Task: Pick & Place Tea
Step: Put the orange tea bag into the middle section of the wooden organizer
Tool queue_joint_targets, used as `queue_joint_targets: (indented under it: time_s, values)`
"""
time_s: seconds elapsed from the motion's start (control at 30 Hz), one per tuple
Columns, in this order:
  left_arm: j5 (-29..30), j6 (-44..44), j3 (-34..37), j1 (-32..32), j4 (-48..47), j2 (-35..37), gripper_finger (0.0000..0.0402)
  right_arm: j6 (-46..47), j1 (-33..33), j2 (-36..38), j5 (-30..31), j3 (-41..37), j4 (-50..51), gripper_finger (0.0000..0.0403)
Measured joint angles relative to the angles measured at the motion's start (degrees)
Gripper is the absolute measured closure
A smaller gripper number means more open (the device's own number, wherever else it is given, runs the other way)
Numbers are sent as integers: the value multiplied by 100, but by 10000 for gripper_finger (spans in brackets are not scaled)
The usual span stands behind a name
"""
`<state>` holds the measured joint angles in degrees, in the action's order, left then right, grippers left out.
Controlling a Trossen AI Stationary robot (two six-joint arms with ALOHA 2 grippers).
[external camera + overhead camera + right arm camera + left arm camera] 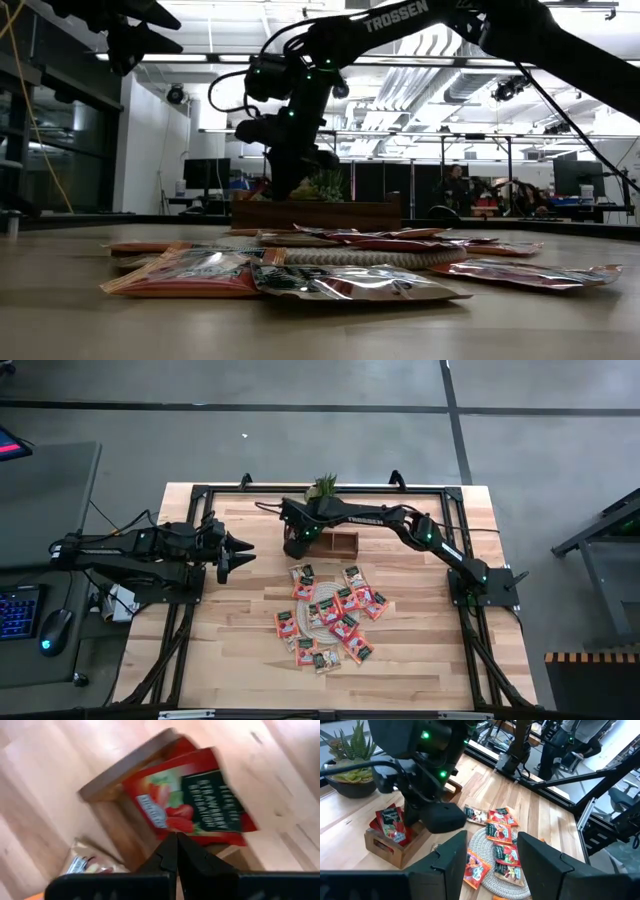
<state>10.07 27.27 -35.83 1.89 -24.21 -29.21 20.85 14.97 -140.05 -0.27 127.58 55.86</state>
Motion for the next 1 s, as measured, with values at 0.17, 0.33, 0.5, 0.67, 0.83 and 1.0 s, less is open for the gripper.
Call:
queue_joint_targets:
  time_s: [0.17,0.33,0.5,0.67,0.83,1.0]
  values:
    - [0,0,-1,0,0,0,229,-181,-25,47,-6,25,41,403]
    - [0,2,1,0,6,2,229,-335,-34,250,136,29,-33,403]
    - [0,4,0,0,5,2,229,-511,2,467,-37,36,1,403]
    - [2,6,1,0,3,2,229,-702,6,702,-239,36,359,403]
    - [3,7,1,0,4,2,229,-1031,-33,967,-330,36,894,403]
    - [4,9,1,0,7,2,229,-1210,-87,1118,-314,36,1206,403]
